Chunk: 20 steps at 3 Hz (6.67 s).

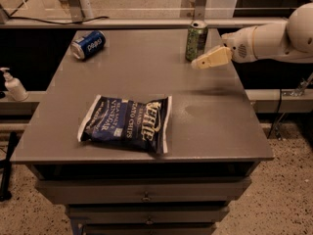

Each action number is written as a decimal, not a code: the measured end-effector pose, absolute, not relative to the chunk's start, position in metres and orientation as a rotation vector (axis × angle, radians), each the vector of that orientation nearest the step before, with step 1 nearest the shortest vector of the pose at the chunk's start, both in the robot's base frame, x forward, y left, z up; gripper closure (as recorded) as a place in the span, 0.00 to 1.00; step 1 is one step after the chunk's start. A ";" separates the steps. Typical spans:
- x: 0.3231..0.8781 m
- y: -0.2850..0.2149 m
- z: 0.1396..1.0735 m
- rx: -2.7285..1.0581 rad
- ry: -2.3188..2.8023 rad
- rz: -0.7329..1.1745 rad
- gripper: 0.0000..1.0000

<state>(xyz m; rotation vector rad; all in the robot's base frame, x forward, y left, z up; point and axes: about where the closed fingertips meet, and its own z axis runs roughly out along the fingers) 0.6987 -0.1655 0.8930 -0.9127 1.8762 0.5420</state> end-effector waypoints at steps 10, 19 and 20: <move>0.741 -0.055 0.918 -0.570 1.590 1.018 0.87; 0.753 0.175 0.942 -0.984 1.333 1.001 1.00; 0.750 0.192 0.930 -1.012 1.346 1.014 1.00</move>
Offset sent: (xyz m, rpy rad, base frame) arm 0.0798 0.0417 -0.0053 0.0677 -0.1057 0.0000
